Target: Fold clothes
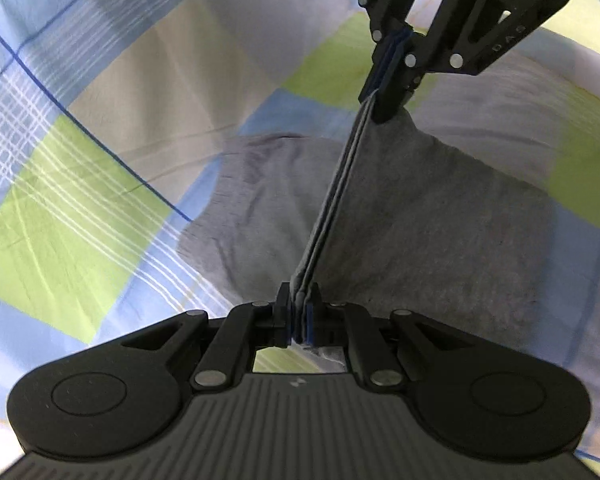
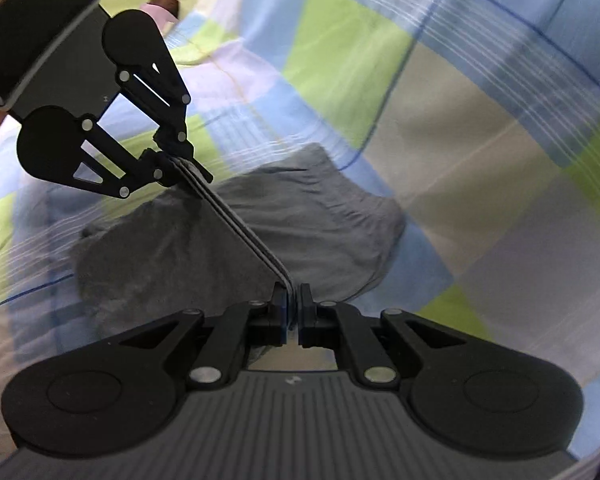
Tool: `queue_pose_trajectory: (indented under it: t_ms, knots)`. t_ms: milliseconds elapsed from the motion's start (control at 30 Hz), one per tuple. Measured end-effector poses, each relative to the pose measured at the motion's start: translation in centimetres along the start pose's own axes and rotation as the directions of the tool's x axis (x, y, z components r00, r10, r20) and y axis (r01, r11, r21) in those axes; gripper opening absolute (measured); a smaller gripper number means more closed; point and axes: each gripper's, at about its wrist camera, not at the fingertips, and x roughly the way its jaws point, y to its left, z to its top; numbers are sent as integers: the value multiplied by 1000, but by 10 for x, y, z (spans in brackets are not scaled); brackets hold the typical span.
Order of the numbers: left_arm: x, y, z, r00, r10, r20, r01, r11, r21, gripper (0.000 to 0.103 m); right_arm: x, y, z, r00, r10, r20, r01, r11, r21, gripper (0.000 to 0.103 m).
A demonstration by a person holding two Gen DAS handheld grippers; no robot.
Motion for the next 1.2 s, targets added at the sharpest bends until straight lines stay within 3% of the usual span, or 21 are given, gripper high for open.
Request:
queue_pose_trajectory:
  t_ms: [300,567,700,800,900,1000,1100,1167,1200]
  knots:
    - [45,49,16,999,22,-29,-23,999,-42,6,40,-49,25,1000,-8,-17,8,1000,-11,3]
    - [59,70,19,999,18,-41,-22,995,-96,7,58,-72,34,1000,-4,-18,4,1000,-2,3]
    - [65,75,17,998,20,-51,-26,993,-117,22,67,-78,35,999,3,-40,-3,1000,22,4]
    - [65,82,13,998,28,-54,-37,986,-163,28,66,-80,35,998,-48,-49,51,997,51,26]
    - [63,92,9,993,93,-67,-105,972,-208,26,51,-83,33,989,-143,41,137,984,115,29]
    - [59,96,4,985,149,-84,-165,959,-231,26,40,-84,27,973,-218,70,203,963,180,31]
    - [40,89,2,988,154,-30,-156,952,-263,26,29,-77,18,971,-219,98,194,957,215,31]
    - [29,82,2,993,106,49,-89,959,-268,31,23,-68,13,977,-163,136,131,968,213,27]
    - [29,75,4,993,87,77,-66,967,-247,38,24,-60,12,982,-120,144,92,977,191,26]
